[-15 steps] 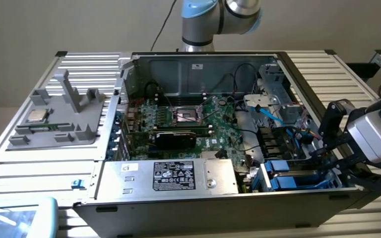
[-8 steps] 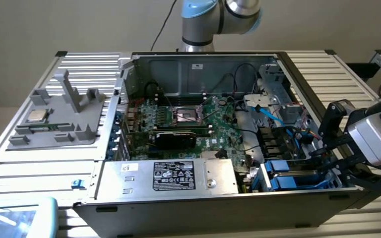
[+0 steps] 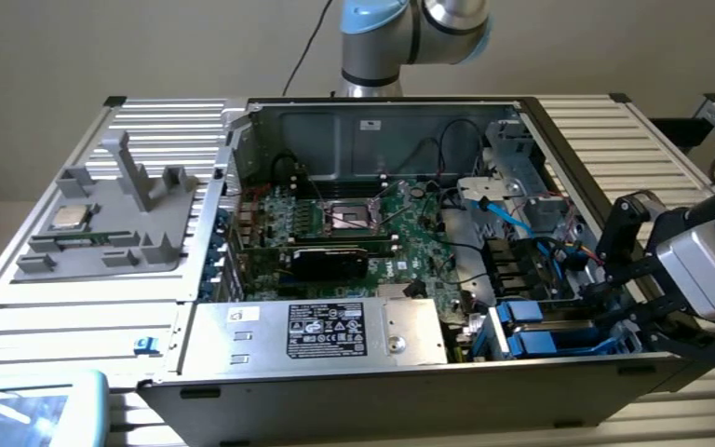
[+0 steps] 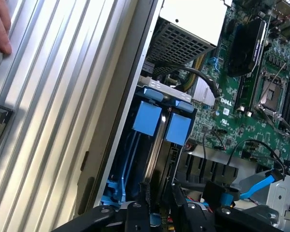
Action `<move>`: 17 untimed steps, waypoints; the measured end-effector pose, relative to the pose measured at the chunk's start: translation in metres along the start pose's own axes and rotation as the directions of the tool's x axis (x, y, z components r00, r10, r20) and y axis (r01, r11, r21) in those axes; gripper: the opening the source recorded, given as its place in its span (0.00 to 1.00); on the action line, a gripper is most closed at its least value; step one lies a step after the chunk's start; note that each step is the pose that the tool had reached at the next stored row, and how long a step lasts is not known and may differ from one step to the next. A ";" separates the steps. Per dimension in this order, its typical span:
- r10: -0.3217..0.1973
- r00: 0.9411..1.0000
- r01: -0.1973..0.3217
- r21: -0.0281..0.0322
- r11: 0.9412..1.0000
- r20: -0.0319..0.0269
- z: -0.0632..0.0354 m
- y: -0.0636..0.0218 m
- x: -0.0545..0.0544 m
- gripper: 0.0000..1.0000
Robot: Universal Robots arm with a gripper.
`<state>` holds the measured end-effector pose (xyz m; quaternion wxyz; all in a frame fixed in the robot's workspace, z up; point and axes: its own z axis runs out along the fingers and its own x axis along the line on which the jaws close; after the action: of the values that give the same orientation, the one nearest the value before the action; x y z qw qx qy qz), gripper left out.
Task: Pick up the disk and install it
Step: 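Insert the first disk wire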
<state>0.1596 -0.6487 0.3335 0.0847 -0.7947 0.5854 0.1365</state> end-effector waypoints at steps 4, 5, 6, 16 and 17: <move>-0.036 0.999 0.036 -0.011 0.999 0.001 0.0002 0.0001 0.000 0.31; -0.041 0.999 0.041 -0.013 0.999 0.002 0.0003 0.0002 0.001 0.31; -0.044 0.999 0.044 -0.012 0.999 0.005 0.0002 0.0004 0.001 0.31; -0.052 0.997 0.051 0.006 0.999 0.060 -0.0001 0.0017 0.006 0.31; -0.052 0.997 0.051 0.006 0.999 0.060 -0.0001 0.0017 0.006 0.31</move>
<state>0.1596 -0.6549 0.3317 0.1077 -0.8048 0.5622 0.1567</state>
